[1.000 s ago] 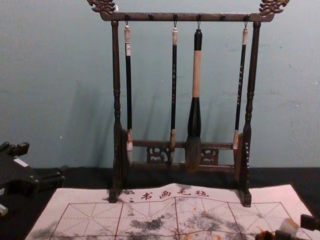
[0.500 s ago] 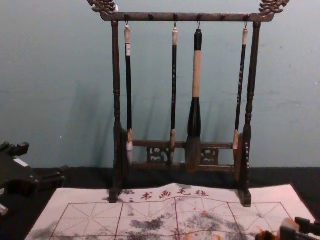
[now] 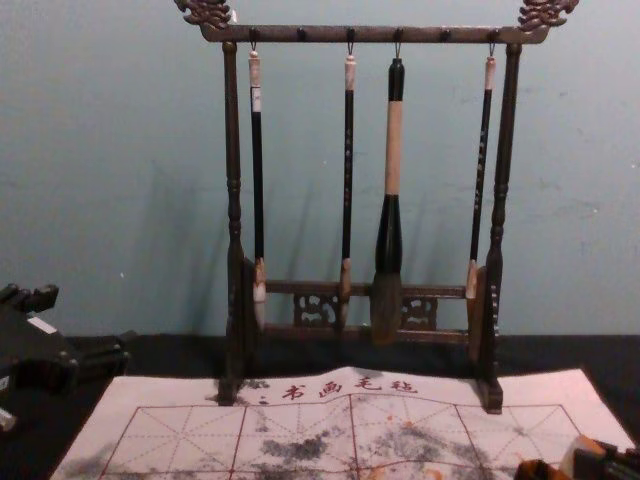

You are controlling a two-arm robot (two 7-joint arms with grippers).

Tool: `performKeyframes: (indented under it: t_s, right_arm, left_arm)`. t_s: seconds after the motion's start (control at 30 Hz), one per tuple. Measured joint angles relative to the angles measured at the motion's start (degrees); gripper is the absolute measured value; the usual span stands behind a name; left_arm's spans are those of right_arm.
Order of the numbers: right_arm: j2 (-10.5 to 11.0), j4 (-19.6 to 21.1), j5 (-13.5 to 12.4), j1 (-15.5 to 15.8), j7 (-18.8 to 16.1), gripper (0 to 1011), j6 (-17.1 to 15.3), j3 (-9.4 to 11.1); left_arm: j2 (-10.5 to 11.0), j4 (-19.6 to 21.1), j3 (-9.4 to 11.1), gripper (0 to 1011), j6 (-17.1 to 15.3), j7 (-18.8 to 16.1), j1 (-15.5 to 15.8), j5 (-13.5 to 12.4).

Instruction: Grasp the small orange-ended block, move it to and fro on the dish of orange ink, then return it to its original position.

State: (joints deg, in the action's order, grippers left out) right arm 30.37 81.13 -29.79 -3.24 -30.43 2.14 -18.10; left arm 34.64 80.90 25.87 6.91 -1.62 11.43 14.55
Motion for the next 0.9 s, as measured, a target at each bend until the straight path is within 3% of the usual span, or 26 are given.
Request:
performKeyframes:
  t_s: [0.7, 0.9]
  right_arm:
    - [0.0, 0.0, 0.0, 0.0, 0.0, 110, 0.0, 0.0]
    - [0.3, 0.0, -0.3, -0.3, -1.4, 110, -0.1, -0.5]
  left_arm:
    - [0.0, 0.0, 0.0, 1001, 0.0, 0.0, 0.0, 0.0]
    - [0.0, 0.0, 0.0, 1001, 0.0, 0.0, 0.0, 0.0]
